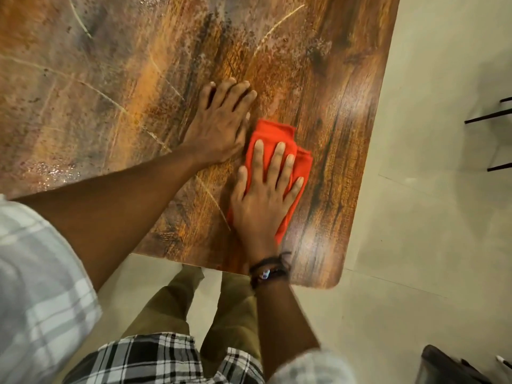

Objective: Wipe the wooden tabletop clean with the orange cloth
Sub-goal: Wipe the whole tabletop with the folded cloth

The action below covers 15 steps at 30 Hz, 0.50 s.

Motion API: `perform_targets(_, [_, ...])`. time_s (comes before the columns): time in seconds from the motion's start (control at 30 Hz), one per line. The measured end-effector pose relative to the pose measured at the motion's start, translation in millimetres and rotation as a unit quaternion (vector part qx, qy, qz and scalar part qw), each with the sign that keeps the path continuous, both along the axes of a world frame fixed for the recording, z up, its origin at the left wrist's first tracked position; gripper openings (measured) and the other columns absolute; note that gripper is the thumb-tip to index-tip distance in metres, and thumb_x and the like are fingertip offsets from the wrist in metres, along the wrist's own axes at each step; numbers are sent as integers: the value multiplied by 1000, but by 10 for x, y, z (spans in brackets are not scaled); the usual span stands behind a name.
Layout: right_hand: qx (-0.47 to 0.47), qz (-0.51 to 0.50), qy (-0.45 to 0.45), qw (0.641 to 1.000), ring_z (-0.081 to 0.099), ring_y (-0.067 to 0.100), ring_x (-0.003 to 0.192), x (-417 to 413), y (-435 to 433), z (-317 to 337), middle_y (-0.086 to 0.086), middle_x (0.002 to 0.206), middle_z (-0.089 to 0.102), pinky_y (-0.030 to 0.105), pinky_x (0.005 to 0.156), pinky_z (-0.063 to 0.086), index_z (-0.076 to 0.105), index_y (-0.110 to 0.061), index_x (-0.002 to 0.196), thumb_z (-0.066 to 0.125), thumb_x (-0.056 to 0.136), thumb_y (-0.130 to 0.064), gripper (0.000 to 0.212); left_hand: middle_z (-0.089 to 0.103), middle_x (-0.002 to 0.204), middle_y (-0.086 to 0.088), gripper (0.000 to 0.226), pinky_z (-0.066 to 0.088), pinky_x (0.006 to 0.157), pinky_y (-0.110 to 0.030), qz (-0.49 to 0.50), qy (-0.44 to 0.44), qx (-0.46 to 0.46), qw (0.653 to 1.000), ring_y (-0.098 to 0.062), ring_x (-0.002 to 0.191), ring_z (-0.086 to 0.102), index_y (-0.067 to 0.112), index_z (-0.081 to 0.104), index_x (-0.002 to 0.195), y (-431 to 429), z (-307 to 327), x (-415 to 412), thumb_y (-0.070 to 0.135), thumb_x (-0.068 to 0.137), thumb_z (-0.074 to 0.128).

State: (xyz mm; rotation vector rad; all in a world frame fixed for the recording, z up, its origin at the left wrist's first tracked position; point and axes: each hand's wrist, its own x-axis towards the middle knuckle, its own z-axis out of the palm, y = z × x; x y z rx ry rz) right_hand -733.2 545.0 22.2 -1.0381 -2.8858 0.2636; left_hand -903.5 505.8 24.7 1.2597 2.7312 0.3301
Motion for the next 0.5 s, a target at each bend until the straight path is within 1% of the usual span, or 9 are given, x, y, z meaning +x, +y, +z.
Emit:
perform_targets(0.03, [-11, 8, -6, 1000, 3, 26, 157, 187, -201, 19, 5, 170, 8, 62, 121, 10, 18, -31, 161, 34, 106, -48, 60, 29, 159, -8, 56, 17, 117, -56, -2, -2, -1, 1000, -30, 147, 23, 14, 32, 152, -1, 4, -2, 33, 100, 28])
perform_targets(0.1, [-19, 16, -11, 1000, 7, 26, 157, 544, -551, 18, 4, 169, 12, 62, 121, 15, 20, -31, 160, 38, 105, -47, 61, 29, 159, -9, 58, 16, 117, -56, -9, -5, -4, 1000, -30, 147, 22, 13, 32, 151, -7, 14, -3, 33, 98, 27])
perform_targets(0.17, [-12, 22, -15, 1000, 13, 27, 156, 763, -725, -9, 5, 168, 18, 63, 119, 18, 23, -31, 160, 38, 103, -48, 61, 28, 159, -10, 60, 15, 118, -57, -15, -10, -5, 1000, -30, 148, 21, 12, 32, 151, -13, 18, -2, 34, 96, 25])
perform_targets(0.2, [-11, 22, -19, 1000, 14, 28, 156, 790, -734, -30, 5, 168, 18, 65, 119, 18, 23, -32, 160, 37, 103, -48, 61, 28, 159, -10, 60, 14, 118, -56, -16, -10, -6, 1000, -30, 148, 21, 12, 32, 151, -10, 17, 5, 34, 95, 24])
perform_targets(0.33, [-19, -13, -23, 999, 5, 29, 157, 505, -502, -41, 4, 169, 10, 73, 116, 12, 20, -33, 160, 35, 103, -48, 61, 27, 160, -9, 60, 13, 119, -55, -15, -9, -7, 1000, -30, 148, 21, 13, 32, 151, 0, 21, -2, 33, 96, 24])
perform_targets(0.5, [-15, -60, -21, 998, -2, 31, 156, -177, 108, -54, 6, 170, 2, 73, 116, 4, 13, -33, 161, 29, 105, -50, 61, 28, 160, -10, 58, 14, 119, -55, -12, 4, 0, 1000, -29, 148, 22, 12, 33, 151, -17, 5, 0, 31, 96, 26])
